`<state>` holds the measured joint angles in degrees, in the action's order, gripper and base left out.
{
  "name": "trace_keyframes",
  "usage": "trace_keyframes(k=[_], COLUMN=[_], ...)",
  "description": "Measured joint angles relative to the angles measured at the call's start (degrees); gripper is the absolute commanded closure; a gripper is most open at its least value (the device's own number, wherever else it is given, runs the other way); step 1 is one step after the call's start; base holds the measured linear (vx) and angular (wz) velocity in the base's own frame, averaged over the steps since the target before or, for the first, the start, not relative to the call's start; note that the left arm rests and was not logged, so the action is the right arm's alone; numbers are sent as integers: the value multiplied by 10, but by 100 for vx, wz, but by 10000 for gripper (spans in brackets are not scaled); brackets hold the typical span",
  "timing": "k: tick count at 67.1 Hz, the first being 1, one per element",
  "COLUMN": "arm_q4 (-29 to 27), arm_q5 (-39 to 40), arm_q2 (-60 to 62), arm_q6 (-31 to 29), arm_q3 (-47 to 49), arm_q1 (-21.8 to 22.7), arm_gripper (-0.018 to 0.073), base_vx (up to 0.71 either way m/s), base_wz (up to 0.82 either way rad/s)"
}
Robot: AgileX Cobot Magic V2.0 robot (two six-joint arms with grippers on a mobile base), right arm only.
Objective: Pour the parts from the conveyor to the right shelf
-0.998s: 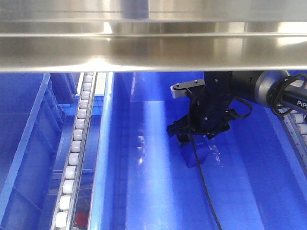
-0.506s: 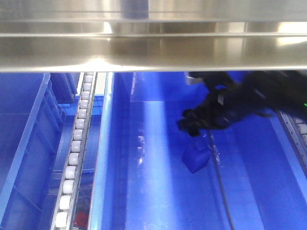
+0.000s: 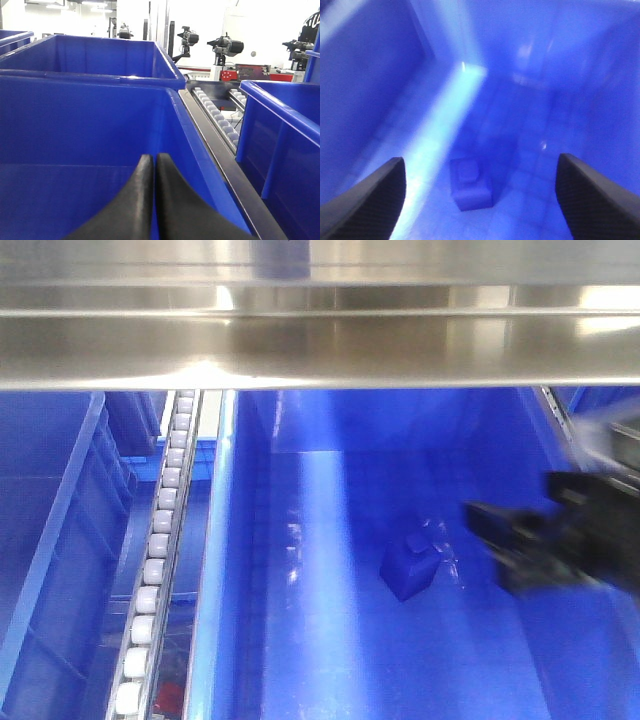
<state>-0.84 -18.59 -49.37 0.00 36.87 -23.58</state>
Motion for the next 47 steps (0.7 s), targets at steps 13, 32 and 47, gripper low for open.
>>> trace_keyframes(k=[13,32,47], arm_q4=[-15,-17,-17], arm_q5=[1,-1,-3], arm_q2=[186,431,479], arm_q6=[0,-27,-32], arm_q3=[-67,-176,-235], arm_q1=[0,0,0], arm_gripper=[-25,-25,20], base_vx=[0,0,0], base_wz=[0,0,0])
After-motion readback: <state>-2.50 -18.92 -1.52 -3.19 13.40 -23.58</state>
